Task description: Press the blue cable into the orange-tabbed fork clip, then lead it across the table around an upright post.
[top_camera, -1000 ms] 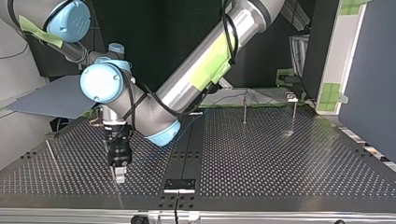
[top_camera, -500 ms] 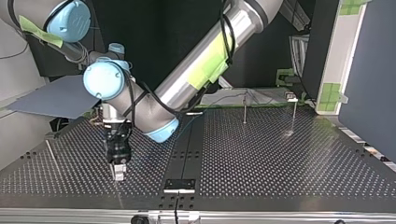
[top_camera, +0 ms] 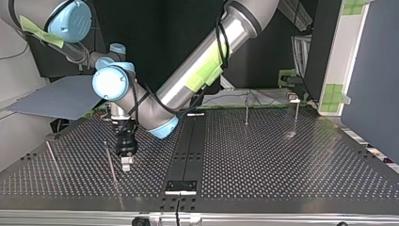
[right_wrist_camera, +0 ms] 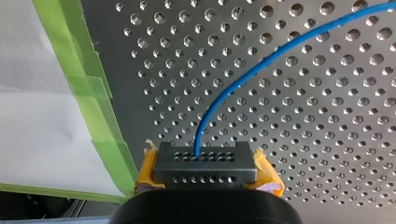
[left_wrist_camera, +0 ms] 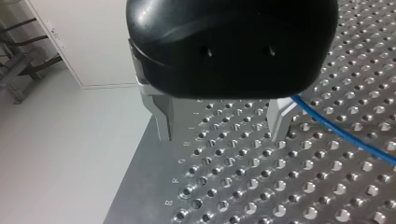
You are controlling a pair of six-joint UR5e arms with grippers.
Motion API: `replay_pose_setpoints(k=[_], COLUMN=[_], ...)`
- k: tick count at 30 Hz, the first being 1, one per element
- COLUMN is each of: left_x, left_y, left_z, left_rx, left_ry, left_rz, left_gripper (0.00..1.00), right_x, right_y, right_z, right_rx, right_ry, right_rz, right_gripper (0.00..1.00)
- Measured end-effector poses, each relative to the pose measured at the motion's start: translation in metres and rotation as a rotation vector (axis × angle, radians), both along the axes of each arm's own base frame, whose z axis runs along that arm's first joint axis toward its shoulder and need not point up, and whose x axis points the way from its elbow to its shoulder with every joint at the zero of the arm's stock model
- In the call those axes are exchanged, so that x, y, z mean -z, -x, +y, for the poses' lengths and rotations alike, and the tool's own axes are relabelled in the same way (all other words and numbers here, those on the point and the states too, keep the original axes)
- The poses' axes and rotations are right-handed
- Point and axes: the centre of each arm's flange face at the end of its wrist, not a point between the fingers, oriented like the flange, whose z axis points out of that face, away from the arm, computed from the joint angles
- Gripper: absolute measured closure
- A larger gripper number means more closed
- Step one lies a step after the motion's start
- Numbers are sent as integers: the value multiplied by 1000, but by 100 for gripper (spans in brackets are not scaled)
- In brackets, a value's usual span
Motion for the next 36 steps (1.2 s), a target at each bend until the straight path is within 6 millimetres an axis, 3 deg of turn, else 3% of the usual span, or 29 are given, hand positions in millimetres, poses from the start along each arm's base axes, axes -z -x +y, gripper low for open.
replay_pose_setpoints(k=[10, 23, 36], left_x=[12, 8, 20], left_y=[7, 23, 28], left_z=[-5, -19, -14], left_rx=[22, 126, 146], left_ry=[-49, -86, -135], left_rz=[24, 44, 114], left_gripper=[0, 0, 0], right_x=[0, 1, 2], right_y=[-1, -2, -3], right_z=[0, 1, 2], right_rx=[-5, -7, -8], right_ry=[0, -1, -1], right_rz=[-1, -1, -2], right_gripper=[100, 100, 100])
